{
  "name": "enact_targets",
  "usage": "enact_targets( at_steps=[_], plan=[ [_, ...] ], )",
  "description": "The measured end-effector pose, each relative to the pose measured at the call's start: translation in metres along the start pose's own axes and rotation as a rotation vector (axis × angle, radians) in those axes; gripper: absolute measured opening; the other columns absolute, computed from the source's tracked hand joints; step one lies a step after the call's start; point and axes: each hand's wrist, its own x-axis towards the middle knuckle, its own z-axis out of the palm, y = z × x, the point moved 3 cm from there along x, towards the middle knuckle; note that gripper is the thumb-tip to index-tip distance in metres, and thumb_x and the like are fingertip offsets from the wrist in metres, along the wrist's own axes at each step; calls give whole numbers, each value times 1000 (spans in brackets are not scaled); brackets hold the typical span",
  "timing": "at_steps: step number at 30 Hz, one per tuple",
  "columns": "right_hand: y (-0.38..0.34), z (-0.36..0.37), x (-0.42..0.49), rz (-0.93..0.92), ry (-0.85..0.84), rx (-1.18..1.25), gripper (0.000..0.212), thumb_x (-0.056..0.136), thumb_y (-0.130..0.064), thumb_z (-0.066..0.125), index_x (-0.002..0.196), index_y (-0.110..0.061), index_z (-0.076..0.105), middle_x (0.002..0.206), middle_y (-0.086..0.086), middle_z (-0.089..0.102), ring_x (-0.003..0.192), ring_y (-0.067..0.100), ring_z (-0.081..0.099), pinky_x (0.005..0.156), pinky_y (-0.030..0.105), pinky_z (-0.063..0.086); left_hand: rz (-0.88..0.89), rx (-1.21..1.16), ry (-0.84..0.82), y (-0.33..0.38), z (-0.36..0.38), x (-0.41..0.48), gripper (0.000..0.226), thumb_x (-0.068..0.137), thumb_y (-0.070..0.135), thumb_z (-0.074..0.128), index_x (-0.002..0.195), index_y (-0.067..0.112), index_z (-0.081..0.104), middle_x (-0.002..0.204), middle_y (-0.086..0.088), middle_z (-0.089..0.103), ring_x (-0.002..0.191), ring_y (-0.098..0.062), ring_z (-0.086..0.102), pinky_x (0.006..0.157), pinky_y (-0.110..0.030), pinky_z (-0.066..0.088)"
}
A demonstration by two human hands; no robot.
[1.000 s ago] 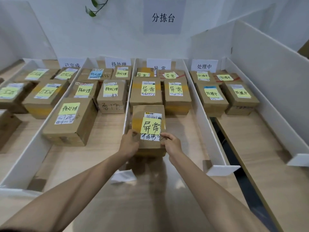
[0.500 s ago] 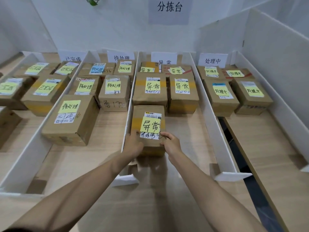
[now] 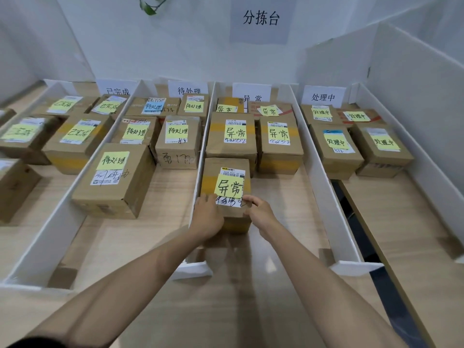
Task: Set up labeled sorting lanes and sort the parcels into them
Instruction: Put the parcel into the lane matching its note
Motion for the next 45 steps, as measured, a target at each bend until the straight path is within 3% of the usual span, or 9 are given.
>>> enact_targets(
  at_steps=[8,11,14,18,22,27,30,40,45],
  plan=[
    [-43,-14,-20,-167,24,-204,42,94,-4,49,135,-12,49,147,10,42,132,24,41,84,24,42,37,-68,-40,18,-37,-3,38,97,14,41,134,5,42,129,-14,57,102,-28,60,72,-32,47],
    [-60,-15,-29,-203,-8,-225,42,95,1,44,136,-9,48,143,10,46,107,18,52,58,7,43,27,-111,37,26,-59,-7,38,99,18,39,134,6,42,126,-14,58,94,-23,59,70,-32,46],
    [-74,-15,-37,-225,-46,-236,37,98,-6,45,135,-10,50,138,10,51,94,13,53,44,7,41,53,-117,87,31,-82,-13,31,99,19,38,125,6,48,124,-14,57,101,-24,55,77,-33,43],
    [-95,-12,-49,-337,-51,-290,34,97,-10,48,130,-15,54,139,4,50,109,14,51,70,16,45,91,-20,76,38,-107,-24,41,99,21,38,138,7,40,139,-12,47,124,-25,46,94,-32,37],
    [-116,2,-65,-379,-102,-312,37,96,-10,50,132,-17,53,131,-1,52,120,35,53,95,44,47,79,-58,83,38,-132,-37,41,100,20,38,137,3,39,139,-16,47,126,-29,44,97,-30,35],
    [-138,32,-83,-455,-190,-318,36,99,-11,48,133,-21,52,135,-5,49,120,14,47,77,20,41,56,-125,154,11,-171,-54,39,98,25,40,133,8,44,133,-10,52,120,-26,49,98,-31,38],
    [-151,56,-90,-510,-229,-306,33,98,-17,50,130,-23,53,139,-3,47,127,14,44,91,24,36,10,-150,204,-5,-200,-71,39,99,24,39,135,8,41,127,-8,51,116,-24,48,93,-30,37],
    [-197,169,-148,-672,-268,-258,27,99,-24,50,124,-20,59,137,0,52,126,17,48,94,24,34,-19,-137,417,-74,-309,-151,45,100,26,39,141,7,37,143,-11,43,128,-28,43,106,-39,36],
    [-210,243,-201,-749,-302,-249,30,99,-24,47,127,-17,58,129,-5,54,110,8,49,89,23,35,-47,-161,552,-128,-364,-204,39,100,24,39,136,12,41,121,-7,54,101,-19,52,83,-30,41]
  ],
)
